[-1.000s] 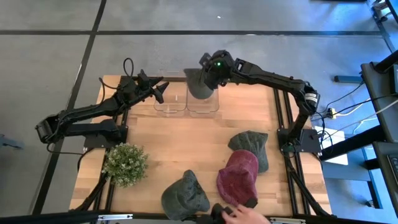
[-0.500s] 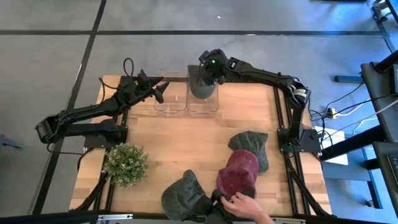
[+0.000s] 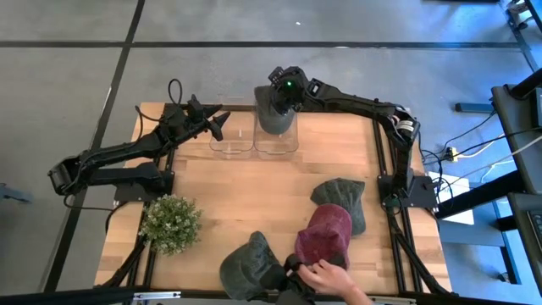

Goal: Pick & Place hat
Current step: Put the top black cap into the right transparent bin

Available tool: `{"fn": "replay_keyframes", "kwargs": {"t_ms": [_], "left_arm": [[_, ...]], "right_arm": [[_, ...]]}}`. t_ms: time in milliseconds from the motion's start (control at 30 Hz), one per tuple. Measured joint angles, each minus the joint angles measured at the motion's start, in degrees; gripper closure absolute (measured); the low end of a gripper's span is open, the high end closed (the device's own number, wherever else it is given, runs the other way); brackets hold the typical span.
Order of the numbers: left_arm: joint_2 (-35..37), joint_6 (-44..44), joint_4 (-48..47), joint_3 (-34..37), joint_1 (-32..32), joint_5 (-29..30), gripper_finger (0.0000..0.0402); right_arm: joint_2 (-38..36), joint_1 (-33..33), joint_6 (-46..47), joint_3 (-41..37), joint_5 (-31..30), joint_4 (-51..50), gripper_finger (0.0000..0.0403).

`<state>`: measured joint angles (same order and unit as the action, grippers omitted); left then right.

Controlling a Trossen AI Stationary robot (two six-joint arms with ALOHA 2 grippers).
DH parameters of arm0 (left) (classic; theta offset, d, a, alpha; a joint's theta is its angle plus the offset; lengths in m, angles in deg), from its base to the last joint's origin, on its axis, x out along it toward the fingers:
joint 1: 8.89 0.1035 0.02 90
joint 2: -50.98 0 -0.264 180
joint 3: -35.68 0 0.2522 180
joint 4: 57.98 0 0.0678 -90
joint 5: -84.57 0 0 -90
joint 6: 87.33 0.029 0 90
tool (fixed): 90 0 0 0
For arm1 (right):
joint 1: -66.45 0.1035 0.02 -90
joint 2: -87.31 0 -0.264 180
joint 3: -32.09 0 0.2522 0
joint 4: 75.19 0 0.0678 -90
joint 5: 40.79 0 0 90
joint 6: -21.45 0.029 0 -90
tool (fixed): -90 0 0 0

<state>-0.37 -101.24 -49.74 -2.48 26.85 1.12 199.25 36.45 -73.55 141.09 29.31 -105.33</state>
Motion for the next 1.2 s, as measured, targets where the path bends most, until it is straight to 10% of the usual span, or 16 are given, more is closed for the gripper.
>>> {"fn": "replay_keyframes", "kwargs": {"t_ms": [600, 833, 1200], "left_arm": [[-0.01, 0.17, 0.01, 0.02, -0.01, 0.03, 0.0174], [0.01, 0.17, 0.02, 0.02, -0.01, 0.02, 0.0174], [-0.01, -0.29, 0.03, 0.02, -0.01, -0.09, 0.0174]], "right_arm": [[-4.05, 1.94, 3.67, 0.00, -1.73, 4.34, 0.0205], [-10.65, 5.30, 44.17, 0.07, 1.03, -4.07, 0.0204], [-15.54, 9.59, 88.09, 0.00, 35.03, -40.36, 0.0204]]}}
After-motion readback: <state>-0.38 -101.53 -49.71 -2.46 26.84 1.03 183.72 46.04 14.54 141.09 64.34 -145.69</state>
